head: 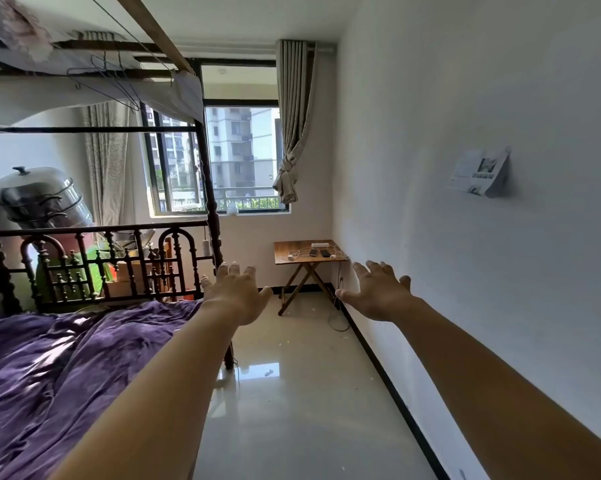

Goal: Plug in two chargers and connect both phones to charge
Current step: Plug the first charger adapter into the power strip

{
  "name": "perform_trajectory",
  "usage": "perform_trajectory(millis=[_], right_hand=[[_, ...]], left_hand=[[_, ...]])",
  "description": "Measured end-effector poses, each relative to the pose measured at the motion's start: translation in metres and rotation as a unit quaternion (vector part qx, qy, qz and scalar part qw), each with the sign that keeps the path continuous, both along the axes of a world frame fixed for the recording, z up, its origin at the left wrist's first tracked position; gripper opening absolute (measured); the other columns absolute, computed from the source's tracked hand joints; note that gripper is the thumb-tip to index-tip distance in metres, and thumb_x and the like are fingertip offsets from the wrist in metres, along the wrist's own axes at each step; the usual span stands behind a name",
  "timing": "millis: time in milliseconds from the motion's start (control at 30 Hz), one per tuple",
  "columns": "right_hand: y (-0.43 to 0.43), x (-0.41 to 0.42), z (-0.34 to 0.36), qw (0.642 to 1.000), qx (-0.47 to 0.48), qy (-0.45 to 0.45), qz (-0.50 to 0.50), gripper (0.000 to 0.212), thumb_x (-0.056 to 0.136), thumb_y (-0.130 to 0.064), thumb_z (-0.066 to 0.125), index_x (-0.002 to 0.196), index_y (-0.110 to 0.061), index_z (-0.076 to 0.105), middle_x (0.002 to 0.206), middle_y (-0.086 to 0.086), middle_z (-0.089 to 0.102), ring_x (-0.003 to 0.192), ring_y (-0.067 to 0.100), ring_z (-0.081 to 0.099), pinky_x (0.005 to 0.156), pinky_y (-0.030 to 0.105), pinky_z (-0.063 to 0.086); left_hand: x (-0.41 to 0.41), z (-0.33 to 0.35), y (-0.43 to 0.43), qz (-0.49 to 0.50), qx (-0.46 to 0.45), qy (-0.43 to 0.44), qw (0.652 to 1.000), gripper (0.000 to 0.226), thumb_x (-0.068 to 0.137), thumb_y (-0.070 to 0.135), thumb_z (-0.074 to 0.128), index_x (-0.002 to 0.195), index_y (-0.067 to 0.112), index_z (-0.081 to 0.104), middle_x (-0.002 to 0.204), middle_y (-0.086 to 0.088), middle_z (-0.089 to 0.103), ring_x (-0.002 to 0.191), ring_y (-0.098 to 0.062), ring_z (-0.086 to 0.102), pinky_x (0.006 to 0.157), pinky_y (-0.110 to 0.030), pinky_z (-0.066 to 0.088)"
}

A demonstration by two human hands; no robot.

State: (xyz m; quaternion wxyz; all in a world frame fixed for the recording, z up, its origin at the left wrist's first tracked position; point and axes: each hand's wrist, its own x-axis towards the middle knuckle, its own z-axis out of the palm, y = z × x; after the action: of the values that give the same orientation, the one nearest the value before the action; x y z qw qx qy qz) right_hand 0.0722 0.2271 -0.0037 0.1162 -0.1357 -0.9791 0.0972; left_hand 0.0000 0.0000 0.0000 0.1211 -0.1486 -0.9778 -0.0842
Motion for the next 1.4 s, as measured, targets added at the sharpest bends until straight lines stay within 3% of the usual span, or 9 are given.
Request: perform_trajectory(millis=[400, 800, 1067, 1400], right_hand=[[0.064, -0.138, -0.022, 0.999, 0.031, -0.007, -0.003, 0.078, 0.089, -0.057, 0.043, 0.149, -0.019, 0.011, 0.159, 0.007, 0.010, 0.145, 0.025, 0.003, 0.112, 0.054, 0.010], [0.140, -0.321, -0.038, 0.998, 0.033, -0.044, 0.008, 0.077, 0.090, -0.055, 0.044, 0.149, -0.019, 0.012, 0.158, 0.009, 0.012, 0.145, 0.028, 0.005, 0.112, 0.055, 0.011], [0.188, -0.473, -0.043, 0.999, 0.029, -0.039, 0.001, 0.078, 0.088, -0.056, 0.047, 0.149, -0.019, 0.013, 0.158, 0.007, 0.012, 0.145, 0.027, 0.004, 0.111, 0.055, 0.012], [0.260, -0.666, -0.034, 0.999, 0.008, -0.026, -0.047, 0.070, 0.089, -0.053, 0.048, 0.145, -0.019, 0.023, 0.153, 0.007, 0.027, 0.140, 0.026, 0.019, 0.108, 0.051, 0.020]], left_hand=[[-0.134, -0.018, 0.081, -0.025, -0.018, -0.003, 1.000, 0.065, 0.093, 0.050, 0.037, 0.149, 0.019, 0.023, 0.157, -0.011, 0.020, 0.144, -0.029, 0.009, 0.112, -0.058, 0.013], [-0.306, -0.027, 0.176, -0.034, -0.028, -0.030, 0.999, 0.063, 0.094, 0.048, 0.036, 0.147, 0.016, 0.027, 0.153, -0.012, 0.028, 0.141, -0.030, 0.018, 0.111, -0.057, 0.020], [-0.460, -0.040, 0.227, -0.063, -0.032, -0.026, 0.997, 0.063, 0.094, 0.047, 0.037, 0.148, 0.017, 0.024, 0.153, -0.012, 0.028, 0.141, -0.030, 0.018, 0.113, -0.056, 0.017], [-0.673, -0.039, 0.302, -0.113, -0.041, -0.024, 0.992, 0.063, 0.093, 0.048, 0.036, 0.148, 0.019, 0.025, 0.155, -0.010, 0.027, 0.142, -0.030, 0.019, 0.113, -0.056, 0.018]])
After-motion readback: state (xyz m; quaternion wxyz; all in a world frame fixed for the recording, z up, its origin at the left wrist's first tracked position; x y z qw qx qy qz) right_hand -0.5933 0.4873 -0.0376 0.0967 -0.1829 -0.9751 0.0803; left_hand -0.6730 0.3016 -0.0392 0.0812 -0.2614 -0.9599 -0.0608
